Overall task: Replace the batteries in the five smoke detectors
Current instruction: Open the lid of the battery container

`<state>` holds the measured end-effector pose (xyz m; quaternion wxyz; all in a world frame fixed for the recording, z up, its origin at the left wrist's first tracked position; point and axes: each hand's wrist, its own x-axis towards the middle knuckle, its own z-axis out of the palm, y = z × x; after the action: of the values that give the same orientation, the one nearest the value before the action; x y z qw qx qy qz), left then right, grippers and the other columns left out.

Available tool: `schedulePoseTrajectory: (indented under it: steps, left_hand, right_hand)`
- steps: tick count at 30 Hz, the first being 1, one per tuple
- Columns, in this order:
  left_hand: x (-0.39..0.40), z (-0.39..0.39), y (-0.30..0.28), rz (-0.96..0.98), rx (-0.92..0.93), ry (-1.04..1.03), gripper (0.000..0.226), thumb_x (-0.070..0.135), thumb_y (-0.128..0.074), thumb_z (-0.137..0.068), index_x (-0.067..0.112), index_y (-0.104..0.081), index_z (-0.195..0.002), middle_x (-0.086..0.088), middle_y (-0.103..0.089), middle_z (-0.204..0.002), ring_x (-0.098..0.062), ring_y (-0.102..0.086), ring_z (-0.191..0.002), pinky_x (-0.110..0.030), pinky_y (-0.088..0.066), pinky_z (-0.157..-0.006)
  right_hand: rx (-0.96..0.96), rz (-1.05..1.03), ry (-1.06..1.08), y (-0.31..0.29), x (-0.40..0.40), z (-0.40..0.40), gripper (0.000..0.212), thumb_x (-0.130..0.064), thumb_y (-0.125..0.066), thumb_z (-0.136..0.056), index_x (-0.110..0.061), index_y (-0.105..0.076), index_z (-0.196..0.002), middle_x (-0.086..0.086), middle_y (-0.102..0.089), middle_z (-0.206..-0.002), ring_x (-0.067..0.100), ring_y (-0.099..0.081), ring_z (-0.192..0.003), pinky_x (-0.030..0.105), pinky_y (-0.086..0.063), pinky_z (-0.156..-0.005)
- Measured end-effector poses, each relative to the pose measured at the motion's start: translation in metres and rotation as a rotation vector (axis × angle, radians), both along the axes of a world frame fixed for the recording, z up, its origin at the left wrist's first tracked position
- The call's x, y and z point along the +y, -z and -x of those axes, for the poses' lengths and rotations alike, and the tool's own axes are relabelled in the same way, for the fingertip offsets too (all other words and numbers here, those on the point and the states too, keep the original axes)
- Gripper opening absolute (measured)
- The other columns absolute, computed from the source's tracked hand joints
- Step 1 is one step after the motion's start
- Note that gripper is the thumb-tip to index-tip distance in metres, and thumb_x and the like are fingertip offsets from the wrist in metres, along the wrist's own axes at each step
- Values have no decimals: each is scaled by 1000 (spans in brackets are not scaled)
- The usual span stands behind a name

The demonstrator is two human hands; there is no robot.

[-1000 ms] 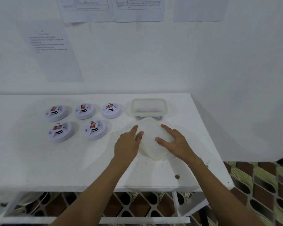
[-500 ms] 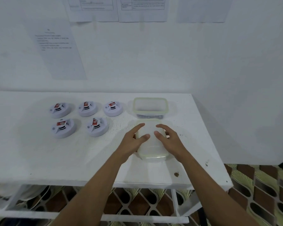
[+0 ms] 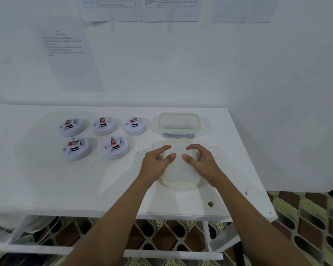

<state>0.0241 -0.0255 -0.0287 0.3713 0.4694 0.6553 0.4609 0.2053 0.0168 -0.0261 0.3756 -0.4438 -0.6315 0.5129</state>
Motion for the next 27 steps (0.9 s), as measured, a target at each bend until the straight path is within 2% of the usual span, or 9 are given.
schedulePoseTrajectory:
  steps: [3, 7, 11, 13, 15, 18, 20, 23, 27]
  left_hand:
    - [10, 4, -2, 59, 141, 82, 52, 54, -66, -82, 44, -53, -131, 6, -51, -121, -9, -48, -110, -28, -41, -97]
    - [28, 16, -17, 118, 289, 217, 62, 58, -54, -88, 44, -32, -145, -1, -39, -148, -20, -37, -136, -37, -33, -110]
    - [37, 26, -30, 88, 267, 314, 57, 41, -60, -92, 36, -38, -144, 5, -45, -147, -17, -43, -133, -38, -38, -109]
    - [34, 29, -32, 107, 188, 323, 60, 36, -66, -89, 33, -40, -143, 5, -48, -142, -16, -48, -125, -34, -42, -103]
    - [32, 34, -29, 151, 122, 282, 69, 38, -71, -85, 32, -37, -145, 3, -45, -143, -18, -43, -129, -38, -42, -104]
    - [23, 36, -24, 138, 75, 182, 69, 35, -74, -82, 33, -40, -142, 1, -39, -147, -19, -35, -136, -39, -40, -103]
    - [17, 30, -20, 104, 14, 114, 65, 33, -73, -83, 35, -41, -140, -2, -39, -145, -18, -34, -136, -37, -39, -100]
    - [11, 14, -10, 42, 20, -46, 65, 37, -70, -85, 34, -38, -141, -2, -40, -146, -17, -36, -135, -34, -39, -100]
    - [14, -5, -3, 10, 90, -221, 66, 45, -66, -86, 32, -35, -143, -7, -46, -139, -21, -42, -129, -32, -40, -95]
  right_hand:
    - [-67, 24, -57, -2, 9, -3, 24, -33, -72, -88, -31, -63, -110, -9, -61, -122, 11, -59, -109, 23, -56, -85]
    - [-168, 18, -191, -16, 23, -7, 27, -30, -73, -88, -27, -66, -114, -10, -62, -122, 6, -58, -107, 10, -53, -77]
    - [-253, 6, -252, -23, 32, -8, 34, -38, -75, -85, -32, -69, -118, -12, -62, -128, 5, -59, -111, 20, -52, -92]
    - [-344, -80, -154, -23, 30, -8, 37, -40, -77, -82, -31, -69, -118, -9, -59, -128, 2, -57, -100, 18, -47, -88]
    - [-413, -222, -4, -21, 28, -5, 44, -37, -79, -80, -24, -67, -121, -4, -54, -124, 5, -52, -92, 13, -42, -79]
    - [-447, -332, 128, -12, 17, -3, 50, -38, -75, -84, -21, -61, -130, 3, -52, -127, 19, -55, -106, 30, -48, -92]
    - [-420, -262, 194, -5, 7, -5, 55, -40, -69, -89, -23, -53, -138, 6, -45, -132, 25, -49, -122, 39, -45, -104]
    - [-380, -131, 301, 2, -5, -9, 64, -44, -65, -91, -25, -40, -146, 9, -35, -137, 28, -36, -132, 37, -38, -106]
    - [-335, -12, 294, 2, -2, -9, 70, -45, -58, -95, -26, -25, -154, 11, -32, -138, 22, -46, -114, 29, -40, -96]
